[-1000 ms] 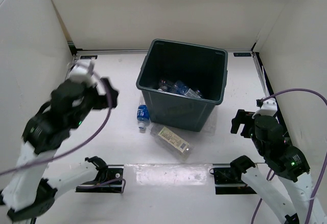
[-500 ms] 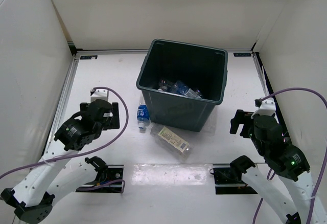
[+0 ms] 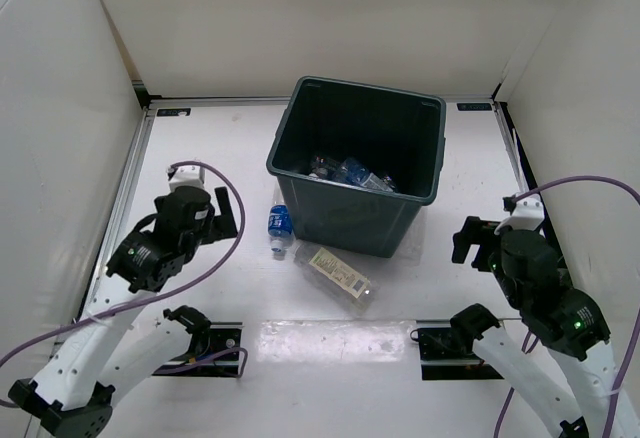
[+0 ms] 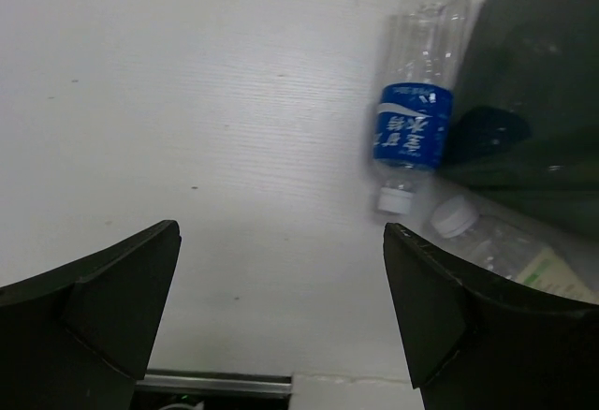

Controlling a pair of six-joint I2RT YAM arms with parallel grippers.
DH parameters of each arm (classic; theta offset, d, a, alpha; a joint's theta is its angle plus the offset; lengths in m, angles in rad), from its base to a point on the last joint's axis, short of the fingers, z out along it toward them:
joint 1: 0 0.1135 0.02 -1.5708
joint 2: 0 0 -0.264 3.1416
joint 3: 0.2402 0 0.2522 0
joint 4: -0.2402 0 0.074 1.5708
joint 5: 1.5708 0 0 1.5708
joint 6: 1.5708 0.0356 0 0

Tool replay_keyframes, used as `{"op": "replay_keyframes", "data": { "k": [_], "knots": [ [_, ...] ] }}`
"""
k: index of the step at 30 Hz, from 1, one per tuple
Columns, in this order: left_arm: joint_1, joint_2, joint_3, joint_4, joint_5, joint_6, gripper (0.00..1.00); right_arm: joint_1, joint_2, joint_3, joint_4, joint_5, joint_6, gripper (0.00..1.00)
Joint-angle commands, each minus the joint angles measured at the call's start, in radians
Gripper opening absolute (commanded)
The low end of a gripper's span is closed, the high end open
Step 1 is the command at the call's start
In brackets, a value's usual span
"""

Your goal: Put the plastic bottles in the bin

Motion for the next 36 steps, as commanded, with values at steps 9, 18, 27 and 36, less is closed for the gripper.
{"op": "replay_keyframes", "data": {
  "k": [9,18,27,36],
  "knots": [
    [0.251,0.303,-0.103,0.520,0.468,-0.113,1.00,0.035,-0.038,0.005,0.014,0.029,0.005,0.90],
    [0.346,0.643,-0.011,0.737,0.784,-0.028,1.00,0.041,-0.040,0.007,0.015,0.019,0.000,0.90],
    [0.294,0.850,0.094,0.770,0.890,0.015,0.98,0.068,-0.064,0.009,0.011,0.029,0.006,0.90],
    [0.270,1.042,0.157,0.757,0.876,0.035,0.95,0.100,-0.075,0.013,0.009,0.039,0.012,0.90]
  ]
}}
